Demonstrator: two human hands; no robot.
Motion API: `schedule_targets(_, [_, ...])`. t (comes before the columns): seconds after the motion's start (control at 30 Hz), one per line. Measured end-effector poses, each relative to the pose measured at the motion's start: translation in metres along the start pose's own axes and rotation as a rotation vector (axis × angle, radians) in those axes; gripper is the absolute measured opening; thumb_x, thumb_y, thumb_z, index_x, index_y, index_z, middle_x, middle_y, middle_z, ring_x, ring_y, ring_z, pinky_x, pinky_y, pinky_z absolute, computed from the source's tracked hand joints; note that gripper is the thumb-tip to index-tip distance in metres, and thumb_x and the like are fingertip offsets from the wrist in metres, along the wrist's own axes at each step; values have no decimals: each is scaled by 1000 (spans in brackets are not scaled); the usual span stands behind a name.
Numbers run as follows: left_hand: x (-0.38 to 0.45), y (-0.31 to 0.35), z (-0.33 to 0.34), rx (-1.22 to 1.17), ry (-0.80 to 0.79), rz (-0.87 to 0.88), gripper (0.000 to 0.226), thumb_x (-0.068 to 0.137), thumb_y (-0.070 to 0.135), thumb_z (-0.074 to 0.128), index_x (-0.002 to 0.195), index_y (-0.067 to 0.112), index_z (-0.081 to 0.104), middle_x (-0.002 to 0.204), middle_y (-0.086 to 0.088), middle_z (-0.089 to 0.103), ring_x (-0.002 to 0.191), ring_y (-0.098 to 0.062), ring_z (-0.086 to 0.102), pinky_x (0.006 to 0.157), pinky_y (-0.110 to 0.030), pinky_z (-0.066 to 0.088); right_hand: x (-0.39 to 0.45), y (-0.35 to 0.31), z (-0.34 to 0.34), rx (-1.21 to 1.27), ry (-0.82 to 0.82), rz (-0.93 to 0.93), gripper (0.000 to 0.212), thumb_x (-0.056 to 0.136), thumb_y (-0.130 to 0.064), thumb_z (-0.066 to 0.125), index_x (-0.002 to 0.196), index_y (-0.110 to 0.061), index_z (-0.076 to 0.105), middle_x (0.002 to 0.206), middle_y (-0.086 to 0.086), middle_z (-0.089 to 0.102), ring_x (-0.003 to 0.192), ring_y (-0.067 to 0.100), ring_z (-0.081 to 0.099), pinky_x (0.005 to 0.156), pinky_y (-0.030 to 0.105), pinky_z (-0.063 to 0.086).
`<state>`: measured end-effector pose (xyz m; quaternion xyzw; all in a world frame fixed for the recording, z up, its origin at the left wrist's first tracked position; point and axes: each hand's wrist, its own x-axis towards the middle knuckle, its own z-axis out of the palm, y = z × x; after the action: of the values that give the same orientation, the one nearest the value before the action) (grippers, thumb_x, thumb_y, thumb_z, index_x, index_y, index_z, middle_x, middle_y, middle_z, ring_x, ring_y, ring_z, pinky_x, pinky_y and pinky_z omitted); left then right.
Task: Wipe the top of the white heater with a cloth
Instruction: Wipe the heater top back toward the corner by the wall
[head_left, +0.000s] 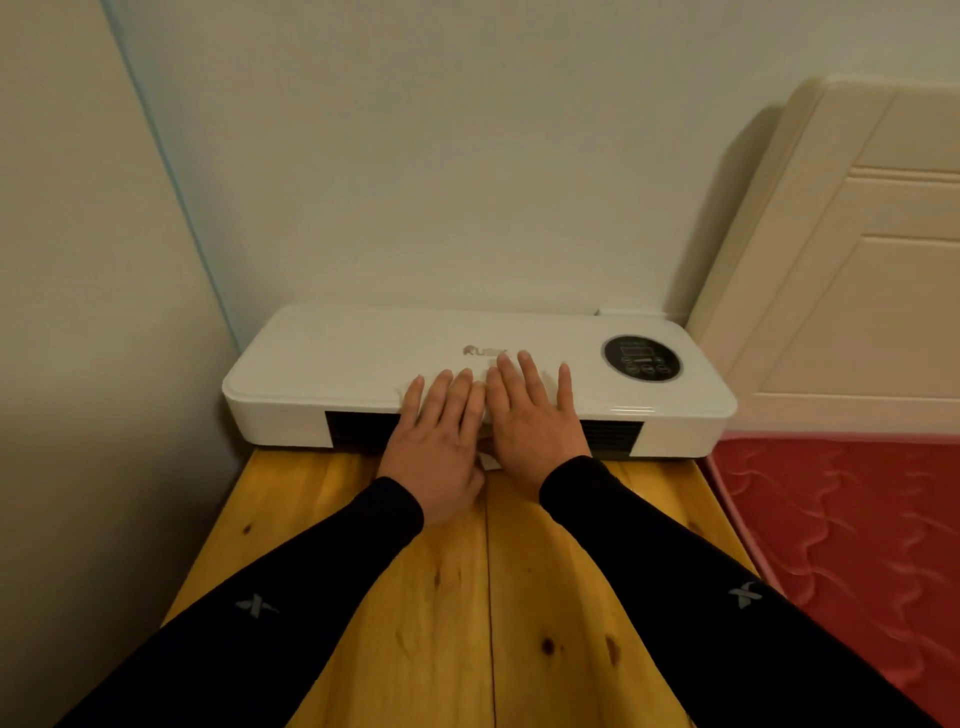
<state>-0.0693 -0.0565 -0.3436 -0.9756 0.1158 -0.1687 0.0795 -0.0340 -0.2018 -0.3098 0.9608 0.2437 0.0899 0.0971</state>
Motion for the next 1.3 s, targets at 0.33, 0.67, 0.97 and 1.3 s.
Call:
schedule_targets(0.33, [17,38,-2,-3,22,32,74,98,38,28,156,6,-6,165,-18,-3,152,-35,-6,120,-54,-8,-16,38,7,-20,-19,63,70,105,-50,22,159,-10,0,168,11,-5,153,33,-13,117,65,-6])
schedule_targets(0.67, [4,14,-4,27,35,33,72,98,36,25,156,5,-7,165,-19,-4,152,-35,-7,121,-53,-8,-4,13,0,-93,26,24,71,106,-51,22,159,-7,4,168,16,-1,152,36,-15,114,70,-7])
schedule_targets(0.97, [-26,-49,0,60,13,-52,72,98,39,27,157,6,0,165,-18,3,153,-34,-1,121,-54,-5,25,-56,-10,-92,38,-32,67,105,-44,19,158,-6,4,167,18,0,153,37,-12,114,71,-8])
schedule_targets(1.3, [-58,-115,7,18,26,-203,69,90,39,27,150,4,29,157,-24,31,148,-40,22,120,-58,12,61,-136,-23,-57,79,-109,60,105,-34,19,157,-5,9,167,19,5,153,39,-8,113,71,-6])
